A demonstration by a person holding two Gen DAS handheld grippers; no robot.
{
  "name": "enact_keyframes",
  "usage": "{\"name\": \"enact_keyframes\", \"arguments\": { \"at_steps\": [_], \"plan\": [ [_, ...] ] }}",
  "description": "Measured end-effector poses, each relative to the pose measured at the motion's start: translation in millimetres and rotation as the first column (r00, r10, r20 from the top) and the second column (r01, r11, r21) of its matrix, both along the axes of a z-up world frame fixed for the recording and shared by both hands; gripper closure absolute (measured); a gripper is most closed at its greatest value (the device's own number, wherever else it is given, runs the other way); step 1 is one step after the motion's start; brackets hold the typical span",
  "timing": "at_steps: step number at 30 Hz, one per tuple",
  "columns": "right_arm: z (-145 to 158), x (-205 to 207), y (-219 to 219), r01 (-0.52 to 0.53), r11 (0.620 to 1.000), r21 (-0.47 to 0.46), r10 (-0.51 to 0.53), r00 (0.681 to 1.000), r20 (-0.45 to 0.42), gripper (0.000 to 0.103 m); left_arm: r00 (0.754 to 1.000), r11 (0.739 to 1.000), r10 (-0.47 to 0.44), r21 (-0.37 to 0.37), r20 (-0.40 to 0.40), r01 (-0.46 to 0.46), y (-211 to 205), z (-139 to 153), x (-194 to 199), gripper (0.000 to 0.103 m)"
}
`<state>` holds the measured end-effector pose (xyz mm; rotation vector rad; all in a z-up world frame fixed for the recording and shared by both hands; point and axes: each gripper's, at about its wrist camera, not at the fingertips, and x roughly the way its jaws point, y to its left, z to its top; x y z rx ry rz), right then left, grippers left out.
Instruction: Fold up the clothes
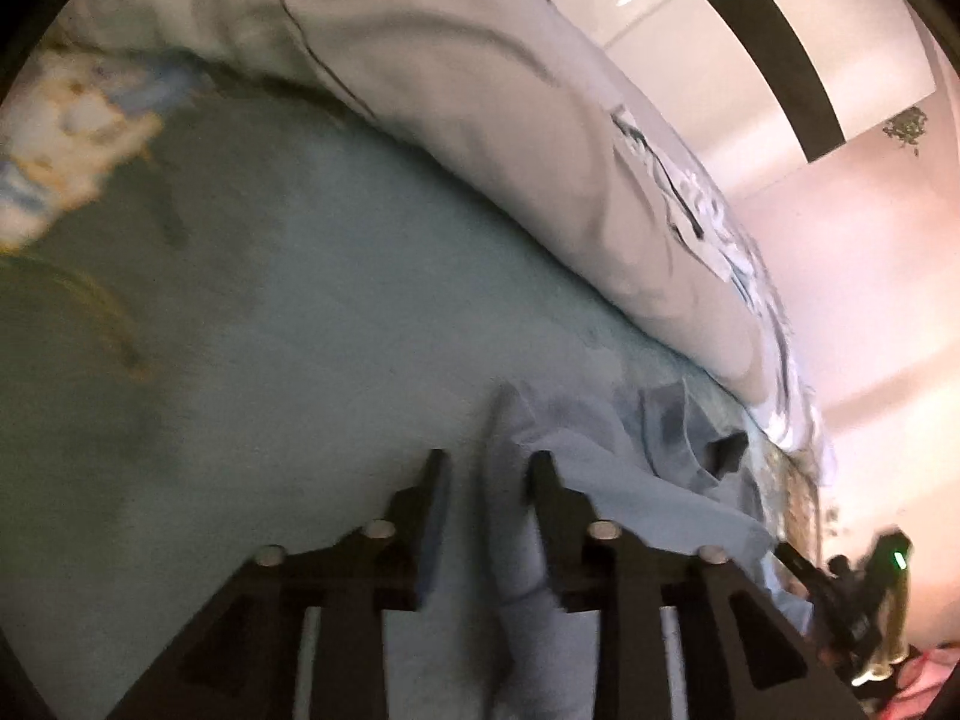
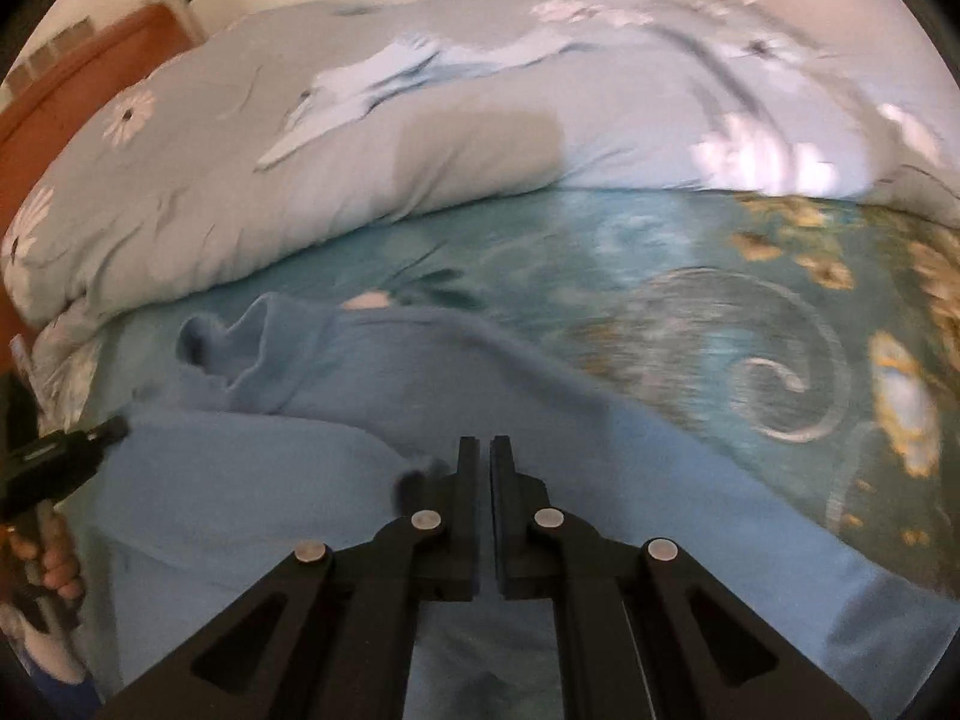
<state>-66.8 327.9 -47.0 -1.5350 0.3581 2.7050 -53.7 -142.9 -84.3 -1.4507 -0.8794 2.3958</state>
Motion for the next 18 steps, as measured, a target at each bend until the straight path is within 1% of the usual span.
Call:
{"name": "enact_keyframes", "arguments": {
  "at_steps": [1, 3, 5, 7, 9, 10, 13, 14, 15, 17, 18],
  "plan": [
    [5, 15, 3, 0.000, 1.000, -0.010, 0.000, 0.999, -0.032, 0.100, 1.000, 1.000, 0.009, -0.019, -0.022, -0.009, -3, 7, 7, 0.060],
    [12, 50, 9, 0.009, 0.999, -0.043, -0.013, 0.996, -0.085, 0.098, 0.998, 0.999, 0.019, -0.035, -0.056, -0.021, -5, 17, 19, 0.056],
    [10, 91, 26, 0.091, 0.992, -0.089, -0.101, 0.988, -0.119, 0.092, 0.997, 0.999, 0.025, -0.033, -0.073, -0.027, -6, 24, 30, 0.054],
    [9, 133, 44, 0.176, 0.975, -0.139, -0.196, 0.970, -0.147, 0.080, 0.997, 1.000, 0.010, -0.013, -0.077, -0.011, 0, 27, 42, 0.053],
    [7, 175, 62, 0.257, 0.947, -0.190, -0.290, 0.942, -0.169, 0.079, 0.997, 1.000, -0.002, -0.002, -0.082, 0.002, 6, 29, 52, 0.052],
    [5, 193, 73, 0.303, 0.927, -0.221, -0.343, 0.924, -0.172, 0.079, 0.996, 1.000, -0.007, 0.000, -0.083, 0.007, 10, 30, 56, 0.051],
    [-1, 229, 100, 0.408, 0.869, -0.279, -0.466, 0.865, -0.185, 0.078, 0.996, 1.000, -0.014, -0.004, -0.085, 0.014, 23, 30, 68, 0.050],
    [-2, 236, 105, 0.432, 0.856, -0.285, -0.491, 0.851, -0.186, 0.078, 0.997, 1.000, -0.013, -0.012, -0.083, 0.012, 28, 30, 71, 0.050],
    [-4, 239, 109, 0.441, 0.842, -0.312, -0.509, 0.840, -0.187, 0.078, 0.997, 1.000, -0.012, -0.011, -0.079, 0.011, 33, 29, 70, 0.050],
    [-7, 243, 116, 0.451, 0.810, -0.374, -0.543, 0.819, -0.188, 0.070, 0.997, 1.000, -0.019, 0.004, -0.068, 0.020, 43, 27, 74, 0.050],
    [-9, 243, 119, 0.459, 0.798, -0.390, -0.557, 0.809, -0.189, 0.067, 0.997, 0.999, -0.027, 0.014, -0.068, 0.029, 44, 25, 77, 0.050]
  ]
}}
